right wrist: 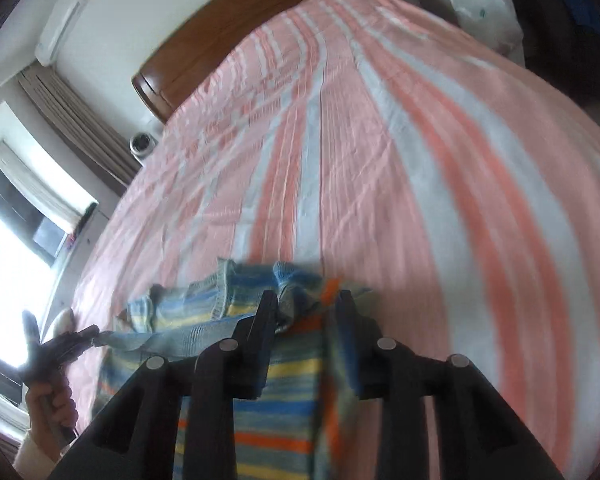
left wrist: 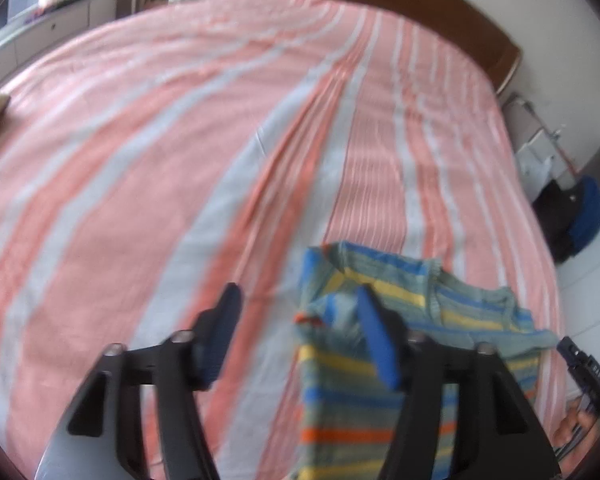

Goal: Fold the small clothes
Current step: 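Grasp the hem with the left gripper while the right gripper grasps the hem beside it, then lift the hem and fold it toward the collar with both grippers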

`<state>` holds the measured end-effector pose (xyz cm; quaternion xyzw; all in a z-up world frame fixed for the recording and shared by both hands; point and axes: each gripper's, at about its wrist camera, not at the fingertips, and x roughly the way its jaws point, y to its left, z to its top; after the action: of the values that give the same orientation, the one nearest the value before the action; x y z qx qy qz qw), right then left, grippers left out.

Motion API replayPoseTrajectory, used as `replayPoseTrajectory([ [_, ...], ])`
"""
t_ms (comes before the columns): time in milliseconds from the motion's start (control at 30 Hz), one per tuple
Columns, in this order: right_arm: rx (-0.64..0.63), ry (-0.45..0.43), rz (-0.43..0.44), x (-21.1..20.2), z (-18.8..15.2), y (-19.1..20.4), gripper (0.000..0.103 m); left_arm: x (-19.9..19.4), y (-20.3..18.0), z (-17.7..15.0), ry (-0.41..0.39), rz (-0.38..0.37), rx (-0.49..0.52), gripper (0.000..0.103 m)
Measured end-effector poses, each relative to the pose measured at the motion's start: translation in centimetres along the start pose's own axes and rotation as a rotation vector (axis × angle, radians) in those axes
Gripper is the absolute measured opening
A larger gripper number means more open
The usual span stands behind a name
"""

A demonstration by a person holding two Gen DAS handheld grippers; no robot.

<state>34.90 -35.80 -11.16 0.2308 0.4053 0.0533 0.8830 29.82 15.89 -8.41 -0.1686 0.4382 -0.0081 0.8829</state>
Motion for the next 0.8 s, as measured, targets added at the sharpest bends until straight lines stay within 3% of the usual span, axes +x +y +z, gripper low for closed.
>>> replayPoseTrajectory([
  [100, -0.073, 0.064, 0.047, -2.5, -0.9, 1.3, 0.032, -2.2, 0.5, -2.1, -0.003, -0.028, 0.077, 0.072],
  [200, -0.137, 0.203, 0.107, -1.9, -1.9, 4.0, 0.032, -3.0, 0.7, -5.2, 0.043, -0.077, 0.122, 0.073],
  [300, -0.112, 0.373, 0.202, 1.9, -3.2, 6.9, 0.032, -3.2, 0.4, -8.2, 0.09, -0.065, 0.156, 0.073],
  [367, -0.085, 0.454, 0.217, 6.1, -3.2, 8.4, 0.032, -3.5, 0.4, -10.4, 0.109, -0.054, 0.164, 0.073],
  [400, -0.072, 0.456, 0.194, 8.1, -2.8, 8.7, 0.032, -3.8, 0.5, -11.1, 0.113, -0.052, 0.162, 0.073],
  [467, -0.038, 0.36, 0.158, 10.9, -1.0, 8.7, 0.032, -4.9, 1.4, -12.9, 0.103, -0.043, 0.144, 0.074],
  [533, 0.009, 0.188, 0.131, 10.6, 0.8, 8.6, 0.035, -6.0, 2.7, -14.5, 0.069, -0.026, 0.119, 0.08],
  [600, 0.057, 0.101, 0.188, 9.2, 1.6, 9.5, 0.035, -6.7, 3.8, -15.7, 0.019, 0.006, 0.086, 0.084],
  [700, -0.012, 0.186, 0.272, 8.5, 0.4, 13.5, 0.035, -6.6, 4.8, -16.9, -0.051, 0.01, 0.06, 0.085],
  [800, -0.136, 0.388, 0.318, 10.7, -3.1, 19.1, 0.037, -5.9, 4.1, -17.5, -0.08, 0.046, 0.118, 0.092],
])
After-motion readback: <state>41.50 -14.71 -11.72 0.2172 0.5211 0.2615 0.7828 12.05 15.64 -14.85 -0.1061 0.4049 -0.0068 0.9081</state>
